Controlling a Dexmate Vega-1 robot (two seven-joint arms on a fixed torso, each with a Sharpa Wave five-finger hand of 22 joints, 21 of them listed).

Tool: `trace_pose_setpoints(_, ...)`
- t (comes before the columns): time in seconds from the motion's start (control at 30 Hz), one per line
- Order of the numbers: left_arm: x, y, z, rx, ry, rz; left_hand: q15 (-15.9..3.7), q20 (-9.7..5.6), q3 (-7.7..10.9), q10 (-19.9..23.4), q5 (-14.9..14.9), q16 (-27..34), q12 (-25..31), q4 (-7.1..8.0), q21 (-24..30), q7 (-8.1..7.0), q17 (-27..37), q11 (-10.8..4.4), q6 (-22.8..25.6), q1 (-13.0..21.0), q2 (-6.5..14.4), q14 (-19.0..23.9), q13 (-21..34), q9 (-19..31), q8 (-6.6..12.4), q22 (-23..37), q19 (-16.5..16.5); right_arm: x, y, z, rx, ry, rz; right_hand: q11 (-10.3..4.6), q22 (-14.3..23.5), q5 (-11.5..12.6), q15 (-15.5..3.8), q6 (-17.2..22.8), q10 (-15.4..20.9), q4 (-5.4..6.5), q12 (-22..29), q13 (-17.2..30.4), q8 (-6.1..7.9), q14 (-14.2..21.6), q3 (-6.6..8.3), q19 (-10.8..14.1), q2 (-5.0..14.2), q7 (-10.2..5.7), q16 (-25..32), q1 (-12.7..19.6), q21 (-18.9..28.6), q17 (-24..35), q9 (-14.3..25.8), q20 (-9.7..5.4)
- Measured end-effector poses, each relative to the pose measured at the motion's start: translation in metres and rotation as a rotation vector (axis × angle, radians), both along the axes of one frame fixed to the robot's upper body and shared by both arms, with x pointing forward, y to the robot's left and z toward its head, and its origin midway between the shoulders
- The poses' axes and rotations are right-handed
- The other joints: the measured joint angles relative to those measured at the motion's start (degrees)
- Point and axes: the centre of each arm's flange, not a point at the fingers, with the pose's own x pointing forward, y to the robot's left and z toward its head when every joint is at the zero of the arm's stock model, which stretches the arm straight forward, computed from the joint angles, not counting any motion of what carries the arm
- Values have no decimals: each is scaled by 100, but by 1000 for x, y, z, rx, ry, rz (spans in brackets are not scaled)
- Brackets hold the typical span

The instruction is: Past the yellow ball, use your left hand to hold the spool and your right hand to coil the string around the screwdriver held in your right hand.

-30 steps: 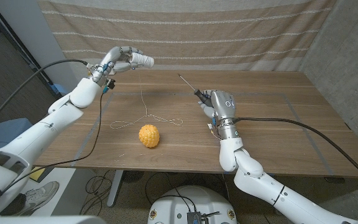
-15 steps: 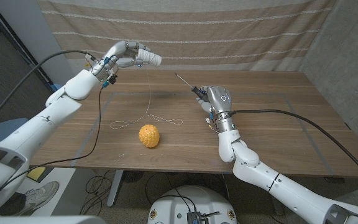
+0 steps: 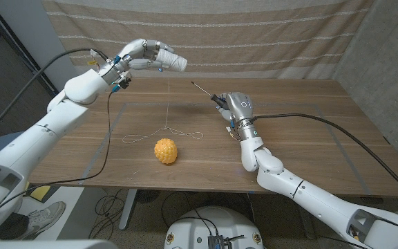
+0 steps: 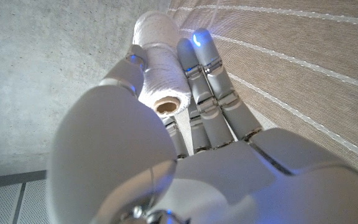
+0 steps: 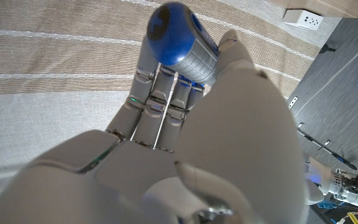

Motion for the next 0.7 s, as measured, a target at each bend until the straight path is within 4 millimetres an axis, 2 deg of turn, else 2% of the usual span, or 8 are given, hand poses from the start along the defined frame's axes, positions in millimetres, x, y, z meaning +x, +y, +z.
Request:
trace_pose_setpoints(0.33, -1, -15, 12, 1, -12, -46, -1, 1, -8, 2, -9, -22, -47, 8, 49, 0, -37, -3, 1, 6, -6, 21, 107, 0, -40, -27, 0, -5, 12, 4, -36, -39, 64, 0, -50, -3, 0, 0, -1, 0, -44, 16, -8, 0, 0, -49, 0, 0, -6, 0, 46, -2, 1, 11)
trace_pose_setpoints(0.7, 11, -28, 20, -38, -41, -38, -21, 3, -9, 4, 1, -66, -67, 9, 103, 0, -82, -5, 1, 6, -6, 37, 112, -1, -41, -27, 1, -28, 32, 8, -118, -131, 163, -41, -106, 2, 8, 91, 40, -1, -77, 55, -49, 10, -1, -59, 0, 10, -29, 0, 117, -1, 2, 2)
